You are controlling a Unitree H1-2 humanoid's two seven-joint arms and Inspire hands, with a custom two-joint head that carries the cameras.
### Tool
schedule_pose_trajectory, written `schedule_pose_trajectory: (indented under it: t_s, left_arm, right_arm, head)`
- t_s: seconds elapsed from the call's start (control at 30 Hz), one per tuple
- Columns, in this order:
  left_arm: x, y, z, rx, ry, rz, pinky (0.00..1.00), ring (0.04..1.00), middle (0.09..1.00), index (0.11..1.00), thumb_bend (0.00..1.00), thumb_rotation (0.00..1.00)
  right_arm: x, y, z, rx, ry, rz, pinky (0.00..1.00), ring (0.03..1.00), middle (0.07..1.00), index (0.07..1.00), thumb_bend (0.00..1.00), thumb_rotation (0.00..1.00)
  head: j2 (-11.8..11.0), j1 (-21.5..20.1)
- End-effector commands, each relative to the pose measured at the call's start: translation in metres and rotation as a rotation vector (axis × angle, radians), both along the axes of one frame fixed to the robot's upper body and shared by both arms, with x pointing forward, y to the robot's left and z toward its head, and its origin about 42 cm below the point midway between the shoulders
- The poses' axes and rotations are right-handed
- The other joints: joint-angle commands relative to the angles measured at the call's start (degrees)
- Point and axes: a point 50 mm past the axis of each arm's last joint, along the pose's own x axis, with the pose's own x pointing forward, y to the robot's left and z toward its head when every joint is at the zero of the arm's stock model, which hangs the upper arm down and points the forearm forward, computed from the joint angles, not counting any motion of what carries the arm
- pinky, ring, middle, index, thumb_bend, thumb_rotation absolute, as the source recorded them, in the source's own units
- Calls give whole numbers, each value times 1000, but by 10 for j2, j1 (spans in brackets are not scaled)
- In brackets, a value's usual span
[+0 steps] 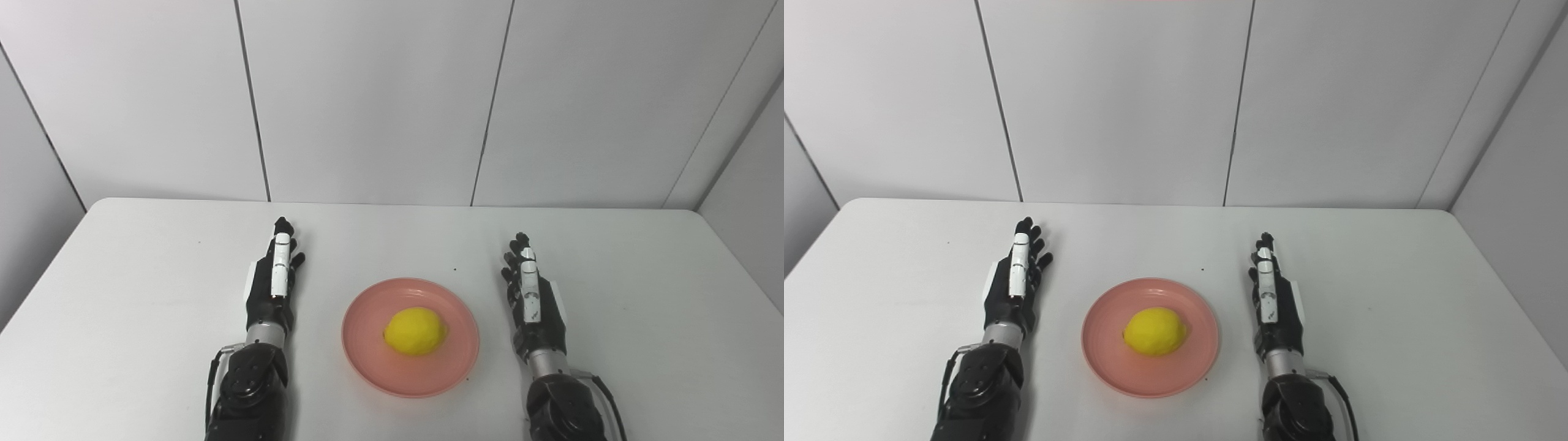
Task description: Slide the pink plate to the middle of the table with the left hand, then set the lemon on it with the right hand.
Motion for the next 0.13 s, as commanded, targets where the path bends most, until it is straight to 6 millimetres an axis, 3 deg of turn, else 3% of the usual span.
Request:
schedule_pose_trajectory:
  t_s: [0.0, 0.1]
  left_arm:
    - [0, -9, -4, 3, 51, -24, 1000, 992, 982, 981, 666, 1000]
    - [0, -9, -5, 9, 53, -26, 1000, 985, 976, 978, 673, 1000]
  right_arm:
    - [-2, 3, -10, 32, 68, 16, 1000, 1000, 1000, 1000, 763, 1000]
    - [-3, 3, -11, 28, 70, 18, 1000, 1000, 1000, 1000, 775, 1000]
  head:
    - [1, 0]
    - [1, -1]
